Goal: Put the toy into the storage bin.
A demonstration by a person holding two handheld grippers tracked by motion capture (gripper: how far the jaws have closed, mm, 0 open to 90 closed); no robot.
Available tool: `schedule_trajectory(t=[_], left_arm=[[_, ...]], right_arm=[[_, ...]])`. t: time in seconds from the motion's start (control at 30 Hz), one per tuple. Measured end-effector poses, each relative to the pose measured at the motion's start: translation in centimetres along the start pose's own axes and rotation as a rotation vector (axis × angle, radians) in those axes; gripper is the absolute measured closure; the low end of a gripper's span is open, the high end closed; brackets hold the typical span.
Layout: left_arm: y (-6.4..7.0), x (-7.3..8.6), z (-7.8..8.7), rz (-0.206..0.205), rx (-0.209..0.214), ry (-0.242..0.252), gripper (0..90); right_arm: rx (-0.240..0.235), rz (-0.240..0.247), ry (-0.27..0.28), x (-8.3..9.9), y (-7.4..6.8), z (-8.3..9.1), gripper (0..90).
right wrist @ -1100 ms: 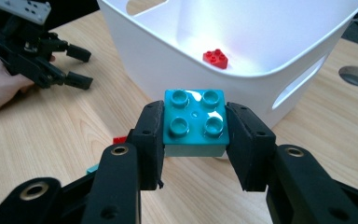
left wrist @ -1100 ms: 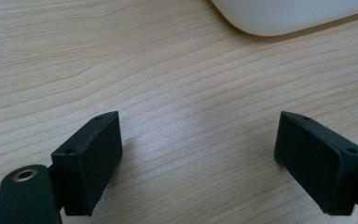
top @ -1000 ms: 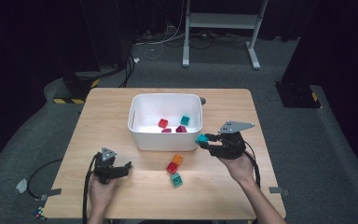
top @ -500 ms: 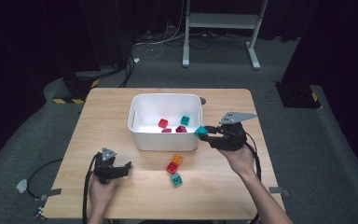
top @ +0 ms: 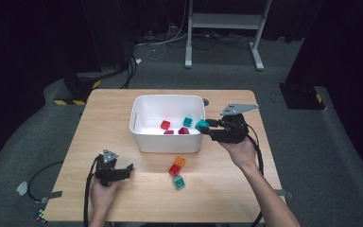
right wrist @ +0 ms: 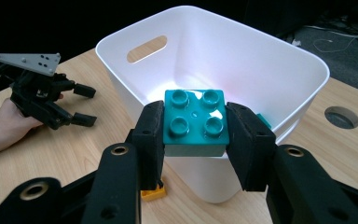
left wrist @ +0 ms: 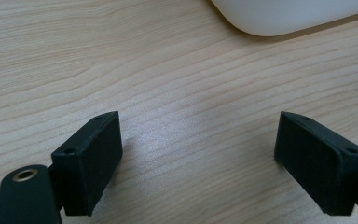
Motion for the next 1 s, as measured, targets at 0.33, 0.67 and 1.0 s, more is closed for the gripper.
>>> schedule_trajectory(t=[0.33, 0.67, 1.0], left_arm=[[0.0, 0.0, 0.0, 0.0, 0.0, 0.0, 15.0], [0.0, 0.0, 0.0, 0.0, 0.0, -0.002, 15.0], [0.0, 0.0, 0.0, 0.0, 0.0, -0.001, 15.1]], right_arm=[[0.007, -0.006, 0.009, -1.7, 0.7, -0.4, 59.0], [0.024, -0.008, -0.012, -3.6, 1.3, -2.1, 59.0], [0.037, -0.02, -0.045, -4.5, 1.7, -4.3, 59.0]])
Point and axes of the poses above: each handheld gripper's, and its own axes: z roughly backward along the jaws, x roughly out of its underside, y roughly to its right, the point moved 7 cm from there along -z, roughly forward along the jaws, and after that the axes turned 7 degrees about -y, right-handed, at the moved point
